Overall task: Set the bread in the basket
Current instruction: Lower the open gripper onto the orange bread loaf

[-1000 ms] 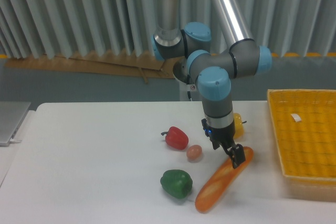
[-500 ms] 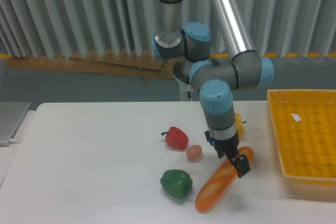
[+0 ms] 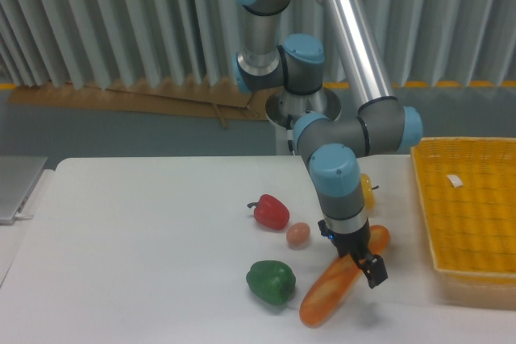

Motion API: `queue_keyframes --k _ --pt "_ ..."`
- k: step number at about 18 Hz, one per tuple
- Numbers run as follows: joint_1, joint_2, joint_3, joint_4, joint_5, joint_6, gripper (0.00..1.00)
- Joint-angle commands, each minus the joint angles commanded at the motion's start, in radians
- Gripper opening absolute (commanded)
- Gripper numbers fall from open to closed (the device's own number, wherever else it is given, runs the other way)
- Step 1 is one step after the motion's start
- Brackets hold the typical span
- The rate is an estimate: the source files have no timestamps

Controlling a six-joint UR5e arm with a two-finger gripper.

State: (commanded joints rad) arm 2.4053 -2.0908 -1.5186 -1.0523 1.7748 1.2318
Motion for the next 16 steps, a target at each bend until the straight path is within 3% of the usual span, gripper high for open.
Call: queue_keyframes --k 16 --pt "-0.034 0.0 -0.017 -0.003 -0.003 -0.014 1.0"
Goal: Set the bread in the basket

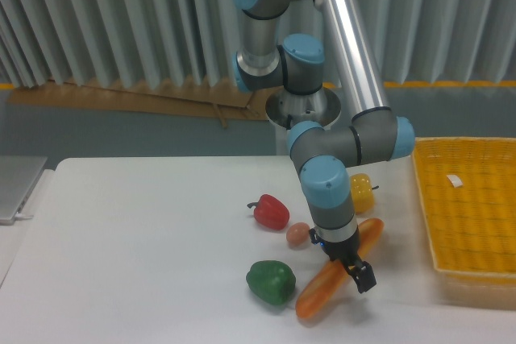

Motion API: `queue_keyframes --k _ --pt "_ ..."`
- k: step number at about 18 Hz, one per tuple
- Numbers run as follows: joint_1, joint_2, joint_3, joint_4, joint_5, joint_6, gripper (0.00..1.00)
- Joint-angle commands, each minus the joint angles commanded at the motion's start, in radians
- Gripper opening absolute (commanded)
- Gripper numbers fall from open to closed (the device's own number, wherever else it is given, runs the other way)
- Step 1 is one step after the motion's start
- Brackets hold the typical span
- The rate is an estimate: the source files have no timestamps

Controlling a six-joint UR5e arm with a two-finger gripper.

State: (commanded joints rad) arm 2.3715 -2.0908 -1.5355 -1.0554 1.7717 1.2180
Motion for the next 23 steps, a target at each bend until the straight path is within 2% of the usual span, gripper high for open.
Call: queue_keyframes --k 6,7,8,9,10,12,14,16,17,20,21,23 --pt "0.0 -0.002 0.0 0.0 0.0 0.002 1.0" --pt "0.0 0.0 0.0 -0.002 0.0 0.003 0.91" --pt "0.0 0.002 -0.002 -0.002 0.0 0.002 0.75" --pt "0.0 0.003 -0.002 -0.002 0.0 0.003 0.67" --pt "0.0 0.003 -0.002 -0.002 0.0 0.003 0.63" --pt "0.0 0.003 -0.003 -0.002 0.0 0.0 0.46" --pt "0.0 0.005 -0.003 -0.002 0.0 0.0 0.36" --pt "-0.003 0.003 -0.011 -0.002 0.002 0.0 0.37" --pt "-0.003 0.005 -0.015 0.0 0.002 -0.002 0.4" --pt "-0.003 0.005 -0.015 -0.002 0.002 -0.014 0.38" --pt "-0.003 0.003 -0.015 -0.002 0.002 -0.02 0.28" --pt "-0.003 0.005 -0.015 -0.002 0.002 -0.023 0.25"
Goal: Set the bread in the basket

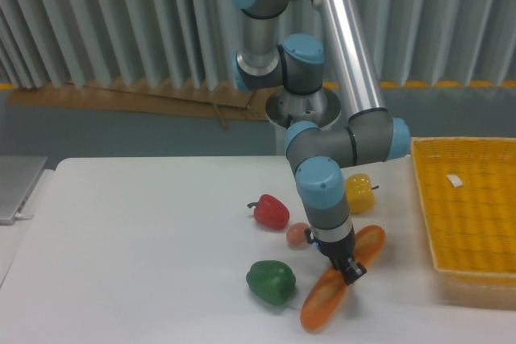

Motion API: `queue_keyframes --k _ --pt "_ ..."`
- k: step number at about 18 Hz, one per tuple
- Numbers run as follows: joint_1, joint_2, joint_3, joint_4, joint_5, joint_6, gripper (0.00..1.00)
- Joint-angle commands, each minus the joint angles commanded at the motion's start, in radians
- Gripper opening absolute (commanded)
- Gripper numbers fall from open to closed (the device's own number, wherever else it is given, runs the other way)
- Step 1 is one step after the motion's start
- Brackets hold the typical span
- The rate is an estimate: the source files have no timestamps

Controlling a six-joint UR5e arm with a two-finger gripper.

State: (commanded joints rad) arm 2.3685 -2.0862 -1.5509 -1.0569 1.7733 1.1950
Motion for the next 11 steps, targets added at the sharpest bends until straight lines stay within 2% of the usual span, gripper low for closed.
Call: queue_keyframes --k 11 --pt "0.014 0.049 0.003 -0.008 -0.018 0.005 0.23"
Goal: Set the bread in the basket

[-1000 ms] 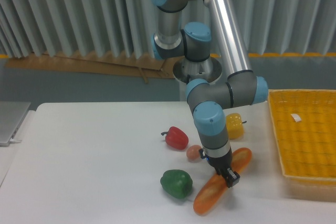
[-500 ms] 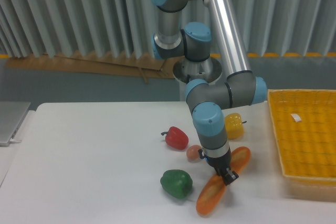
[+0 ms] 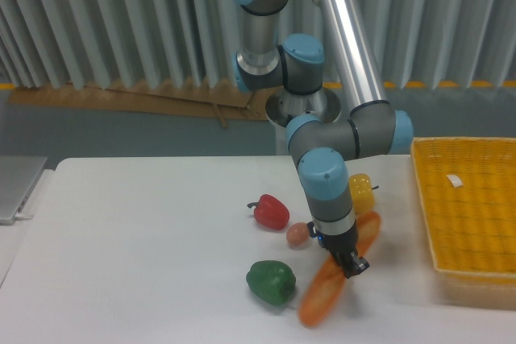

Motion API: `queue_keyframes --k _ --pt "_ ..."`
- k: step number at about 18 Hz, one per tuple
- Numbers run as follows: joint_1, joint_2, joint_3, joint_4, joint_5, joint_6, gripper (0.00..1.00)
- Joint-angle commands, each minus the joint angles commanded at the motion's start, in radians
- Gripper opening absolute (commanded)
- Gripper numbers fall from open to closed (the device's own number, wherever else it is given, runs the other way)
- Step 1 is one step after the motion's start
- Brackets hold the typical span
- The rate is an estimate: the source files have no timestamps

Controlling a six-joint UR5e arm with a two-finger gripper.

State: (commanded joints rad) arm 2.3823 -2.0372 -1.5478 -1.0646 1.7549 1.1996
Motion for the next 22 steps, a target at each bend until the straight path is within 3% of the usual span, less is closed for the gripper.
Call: queue_keyframes --k 5,6,7,14,17,22 --pt "0.005 0.023 -0.008 -0.003 -0.029 -0.005 0.24" --pt "0.005 0.02 -0.008 -0.003 -0.028 -0.002 0.54" --pt "0.008 0.015 -0.009 -0.002 -0.031 0.0 1.0" --pt "-0.014 -0.031 -0.018 0.009 -0.031 -0.081 1.0" --pt "-0.017 0.023 -0.021 -0.002 -0.096 -0.086 1.0" --pt "-0.023 0.045 -0.04 -0.005 -0.106 -0.132 1.0"
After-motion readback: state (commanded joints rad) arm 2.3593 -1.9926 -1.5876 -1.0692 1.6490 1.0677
